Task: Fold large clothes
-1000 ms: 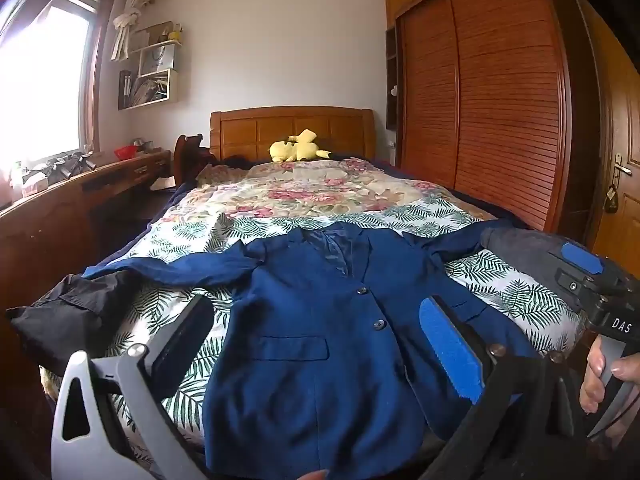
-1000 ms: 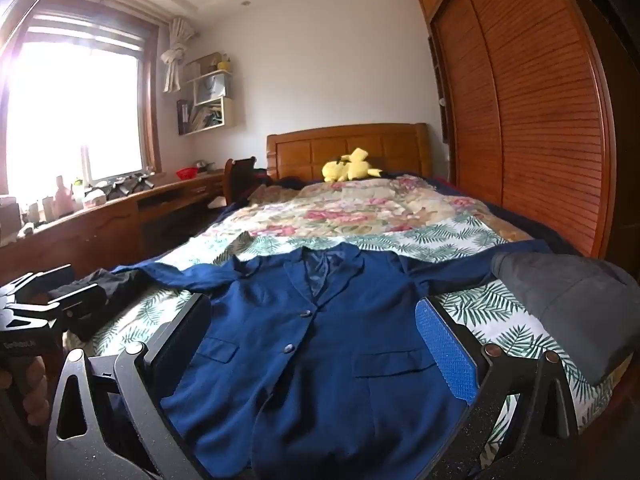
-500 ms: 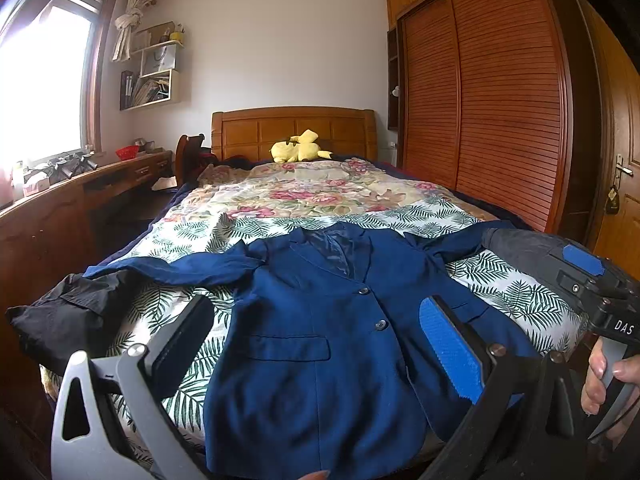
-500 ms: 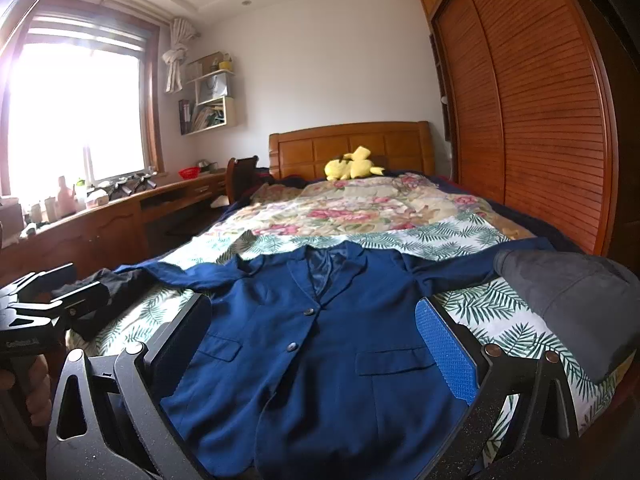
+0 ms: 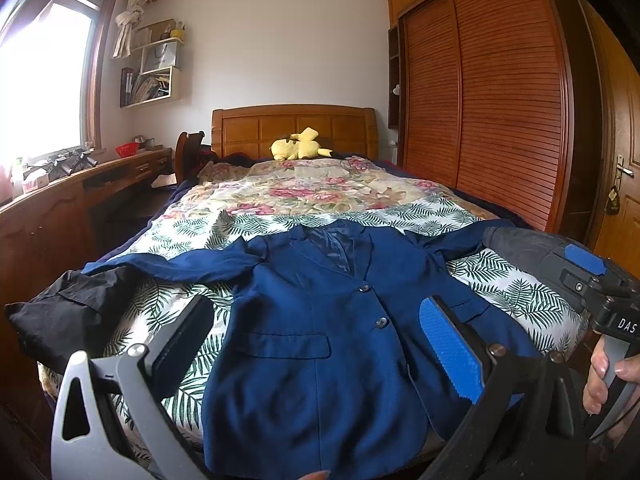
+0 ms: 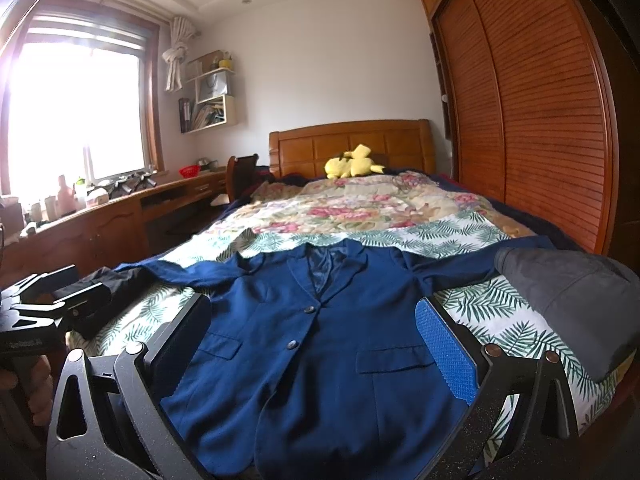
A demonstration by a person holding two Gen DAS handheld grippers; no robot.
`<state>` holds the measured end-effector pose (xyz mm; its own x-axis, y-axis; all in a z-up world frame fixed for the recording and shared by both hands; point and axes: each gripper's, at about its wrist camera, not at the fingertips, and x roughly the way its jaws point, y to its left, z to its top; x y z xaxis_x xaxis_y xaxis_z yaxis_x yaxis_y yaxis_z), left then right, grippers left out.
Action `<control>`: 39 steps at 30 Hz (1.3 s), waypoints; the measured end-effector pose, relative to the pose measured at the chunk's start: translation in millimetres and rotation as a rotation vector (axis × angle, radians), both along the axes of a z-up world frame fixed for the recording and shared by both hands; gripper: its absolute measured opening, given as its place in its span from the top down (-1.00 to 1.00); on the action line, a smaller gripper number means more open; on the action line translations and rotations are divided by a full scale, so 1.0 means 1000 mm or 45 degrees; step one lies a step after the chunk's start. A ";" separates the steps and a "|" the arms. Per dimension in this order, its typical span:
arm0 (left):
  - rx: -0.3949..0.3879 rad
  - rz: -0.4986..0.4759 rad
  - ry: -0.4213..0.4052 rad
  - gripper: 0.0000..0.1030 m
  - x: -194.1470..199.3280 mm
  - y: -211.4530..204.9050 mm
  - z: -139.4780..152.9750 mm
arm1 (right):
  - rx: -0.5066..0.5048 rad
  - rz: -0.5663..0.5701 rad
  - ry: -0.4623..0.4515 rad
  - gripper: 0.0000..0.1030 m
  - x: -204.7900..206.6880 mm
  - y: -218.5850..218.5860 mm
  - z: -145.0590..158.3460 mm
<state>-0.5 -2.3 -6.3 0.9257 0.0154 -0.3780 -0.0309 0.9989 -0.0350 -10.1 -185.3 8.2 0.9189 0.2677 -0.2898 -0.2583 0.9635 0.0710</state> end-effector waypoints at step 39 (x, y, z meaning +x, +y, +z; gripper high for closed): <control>0.010 0.002 -0.022 -1.00 -0.004 -0.002 -0.001 | 0.000 0.002 0.012 -1.00 -0.002 0.000 -0.008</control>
